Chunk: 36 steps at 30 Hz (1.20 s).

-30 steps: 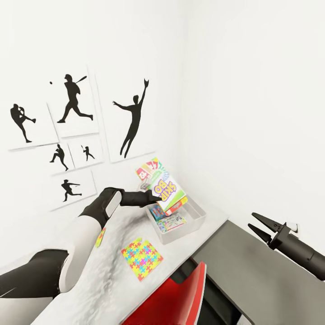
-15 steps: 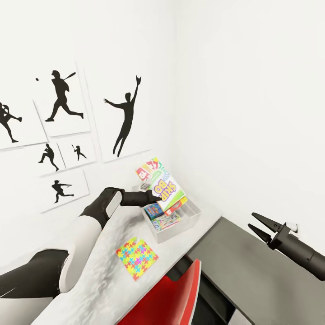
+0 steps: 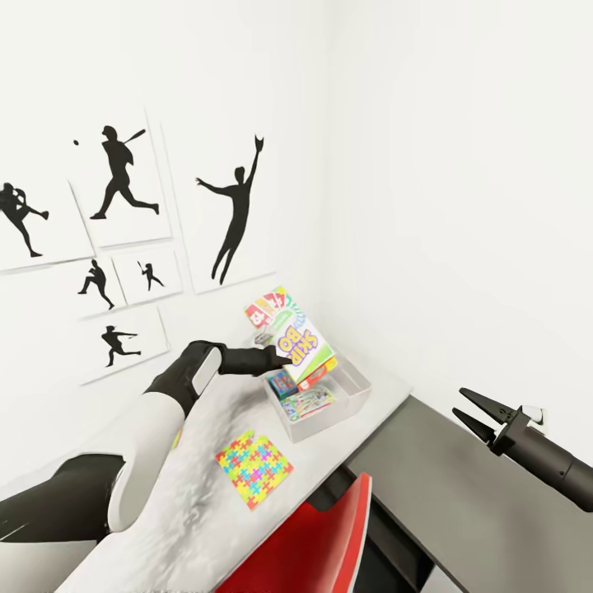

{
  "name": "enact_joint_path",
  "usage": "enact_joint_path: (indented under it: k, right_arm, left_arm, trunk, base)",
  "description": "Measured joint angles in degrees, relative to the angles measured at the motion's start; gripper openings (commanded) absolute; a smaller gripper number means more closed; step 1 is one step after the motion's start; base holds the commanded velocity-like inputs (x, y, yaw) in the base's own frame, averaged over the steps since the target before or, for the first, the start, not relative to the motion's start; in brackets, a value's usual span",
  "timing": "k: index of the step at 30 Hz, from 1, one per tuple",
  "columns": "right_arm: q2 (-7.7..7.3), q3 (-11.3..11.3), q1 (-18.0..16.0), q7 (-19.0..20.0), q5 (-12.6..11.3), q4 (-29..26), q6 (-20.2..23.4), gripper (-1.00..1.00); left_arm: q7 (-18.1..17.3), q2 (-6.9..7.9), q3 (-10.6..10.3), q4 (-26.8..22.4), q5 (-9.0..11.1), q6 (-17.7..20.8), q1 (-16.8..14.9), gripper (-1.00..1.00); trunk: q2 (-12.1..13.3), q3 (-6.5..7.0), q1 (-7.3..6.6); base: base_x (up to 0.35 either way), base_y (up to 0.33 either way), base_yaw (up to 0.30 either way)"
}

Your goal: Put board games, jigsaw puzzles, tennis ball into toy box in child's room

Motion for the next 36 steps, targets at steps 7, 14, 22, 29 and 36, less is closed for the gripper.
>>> enact_joint_path:
  k: [7, 14, 22, 29, 36]
  right_arm:
    - [0.01, 0.0, 0.0, 0.0, 0.0, 0.0, 0.0, 1.00]
    - [0.03, 0.0, 0.0, 0.0, 0.0, 0.0, 0.0, 1.00]
    - [0.03, 0.0, 0.0, 0.0, 0.0, 0.0, 0.0, 1.00]
    - [0.07, -0.8, 0.0, 0.1, 0.0, 0.0, 0.0, 1.00]
    - [0.12, -1.1, 0.0, 0.1, 0.0, 0.0, 0.0, 1.00]
  left_arm:
    - [0.7, -0.04, 0.3, 0.0, 0.1, -0.1, 0.0, -1.00]
    - [0.7, -0.39, 0.0, -0.1, 0.1, -0.8, -0.1, -1.00]
    - [0.7, -0.67, -0.2, -0.4, 0.0, -1.0, -0.2, -1.00]
    - [0.6, -0.68, -0.3, -0.5, 0.0, -1.0, -0.2, -1.00]
    - [0.5, -0.70, -0.3, -2.2, 0.3, -1.0, -0.2, -1.00]
  trunk:
    - [0.0, -0.57, 0.00]
    - [0.0, -1.17, 0.00]
    - [0.0, -1.88, 0.00]
    - [0.0, -2.53, 0.00]
    - [0.0, -3.18, 0.00]
  base:
    - [0.000, 0.000, 0.153]
    - [0.000, 0.000, 0.131]
    - [0.000, 0.000, 0.093]
    - [0.000, 0.000, 0.069]
    - [0.000, 0.000, 0.053]
